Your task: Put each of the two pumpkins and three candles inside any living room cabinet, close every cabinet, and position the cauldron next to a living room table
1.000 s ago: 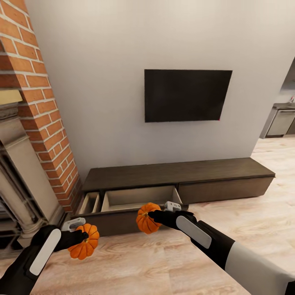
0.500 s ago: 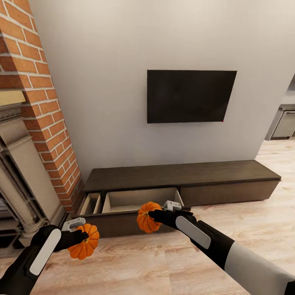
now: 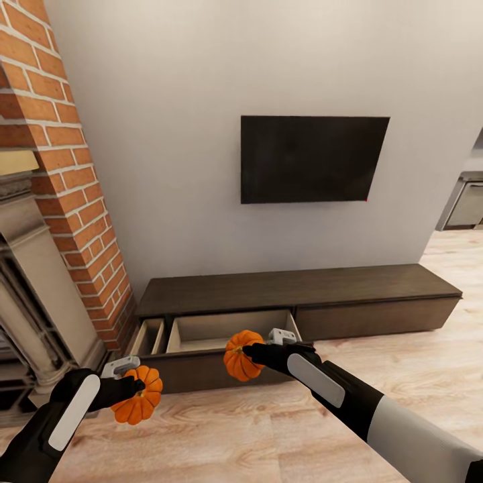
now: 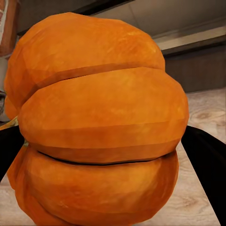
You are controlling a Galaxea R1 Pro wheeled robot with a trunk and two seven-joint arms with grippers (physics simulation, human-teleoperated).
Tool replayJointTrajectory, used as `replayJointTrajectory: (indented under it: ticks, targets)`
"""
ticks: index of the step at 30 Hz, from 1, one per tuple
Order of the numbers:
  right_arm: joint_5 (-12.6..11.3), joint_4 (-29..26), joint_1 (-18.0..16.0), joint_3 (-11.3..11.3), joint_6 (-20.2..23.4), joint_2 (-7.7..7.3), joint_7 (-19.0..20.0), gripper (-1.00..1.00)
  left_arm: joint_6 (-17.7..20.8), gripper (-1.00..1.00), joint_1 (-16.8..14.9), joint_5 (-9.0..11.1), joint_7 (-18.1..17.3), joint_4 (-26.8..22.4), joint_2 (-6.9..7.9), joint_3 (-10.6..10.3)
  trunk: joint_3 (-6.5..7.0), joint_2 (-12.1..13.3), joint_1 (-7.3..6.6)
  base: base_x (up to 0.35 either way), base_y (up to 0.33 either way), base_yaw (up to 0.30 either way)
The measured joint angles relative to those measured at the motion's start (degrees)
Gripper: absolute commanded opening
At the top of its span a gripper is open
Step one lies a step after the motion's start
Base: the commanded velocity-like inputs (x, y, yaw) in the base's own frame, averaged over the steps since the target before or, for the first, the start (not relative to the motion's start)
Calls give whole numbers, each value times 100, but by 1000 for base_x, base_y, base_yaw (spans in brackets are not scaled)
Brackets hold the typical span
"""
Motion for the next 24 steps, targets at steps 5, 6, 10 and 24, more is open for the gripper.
replayJointTrajectory:
  ticks: [5, 6, 10, 24]
  targets:
    - [0, 0, 0, 0, 0, 0, 0, -100, 0, -100, 0, -7, -1, -7, 0, 0, 90, 201, -110, 0, 0, 0]
    - [0, 0, 0, 0, 0, 0, 0, -100, 2, -100, 0, -9, -1, -11, 0, 2, 108, 241, -132, 0, 0, 0]
    - [6, -19, 0, -3, 1, -10, 0, -100, 17, -100, -3, 16, -16, -265, 12, 54, 181, 401, -220, 0, 0, 0]
    - [128, -1406, -3, -1214, 1070, -34, -39, -100, 49, -100, -931, 76, 1083, -893, -1399, -166, 431, 963, -527, 0, 0, 0]
